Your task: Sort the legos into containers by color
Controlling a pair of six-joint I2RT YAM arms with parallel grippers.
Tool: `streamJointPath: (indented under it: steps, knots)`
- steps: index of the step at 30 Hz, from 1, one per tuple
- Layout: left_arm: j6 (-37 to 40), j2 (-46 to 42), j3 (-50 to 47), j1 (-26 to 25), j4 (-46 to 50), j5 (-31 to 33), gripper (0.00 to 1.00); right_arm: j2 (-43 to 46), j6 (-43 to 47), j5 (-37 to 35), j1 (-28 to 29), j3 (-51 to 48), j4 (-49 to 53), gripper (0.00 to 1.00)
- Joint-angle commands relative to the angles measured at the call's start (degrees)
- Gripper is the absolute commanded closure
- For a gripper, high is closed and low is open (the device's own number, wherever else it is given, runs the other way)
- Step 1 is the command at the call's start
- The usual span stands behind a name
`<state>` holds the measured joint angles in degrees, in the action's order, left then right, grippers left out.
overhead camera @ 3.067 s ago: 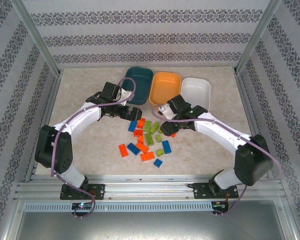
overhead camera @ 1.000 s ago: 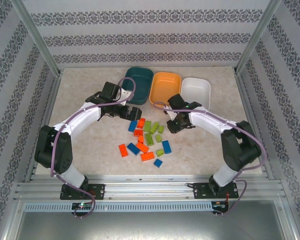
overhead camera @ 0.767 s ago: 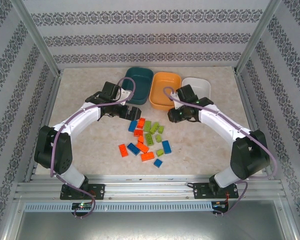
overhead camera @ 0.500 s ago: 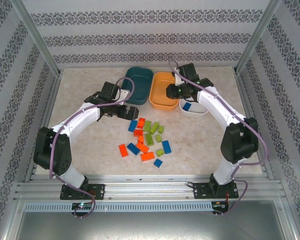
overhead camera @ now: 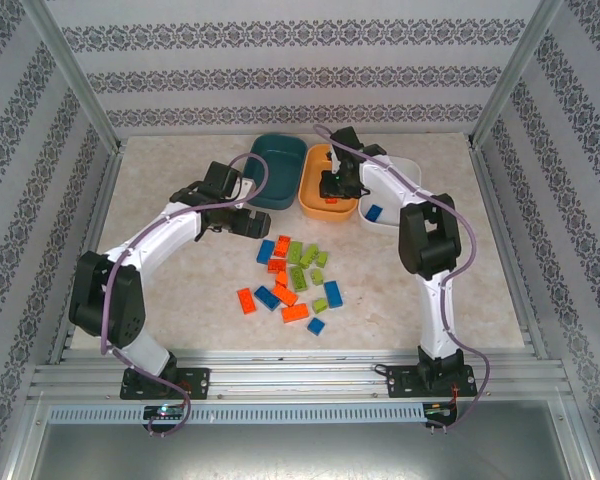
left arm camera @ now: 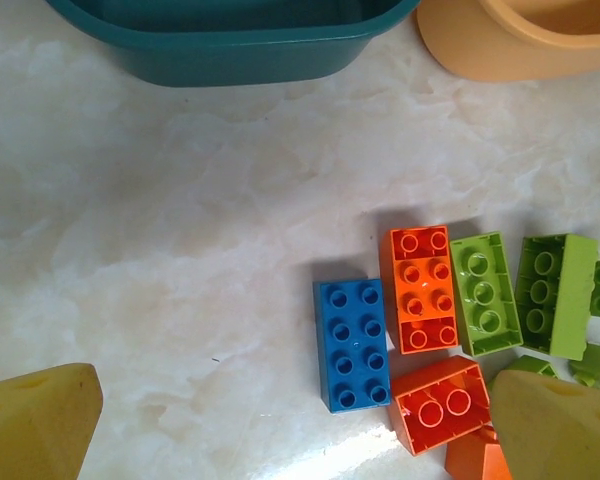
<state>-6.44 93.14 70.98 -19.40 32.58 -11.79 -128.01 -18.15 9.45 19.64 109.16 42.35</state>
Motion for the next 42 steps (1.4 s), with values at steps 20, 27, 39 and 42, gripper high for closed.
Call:
streamJointPath:
  steps: [20, 27, 39, 42]
  knots:
    - [0.2, 2.1, 2.0, 0.3, 2.5, -5.1, 0.04, 17.3, 1.1, -1.7, 2.8, -8.9, 1.5, 0.53]
    - [-0.1, 2.0, 2.0, 0.3, 2.2, -5.8, 0.03, 34.5, 0.8, -3.9, 1.9, -31.8, -1.5, 0.45]
    - [0.2, 2.0, 1.9, 0.3, 2.0, -7.5, 0.03, 40.6, 0.5, 5.9, 5.9, -45.2, -4.7, 0.45]
    - [0.1, 2.4, 1.9, 0.3, 2.1, -7.9, 0.03, 39.5, -0.5, 5.6, 8.5, -46.9, -5.3, 0.44]
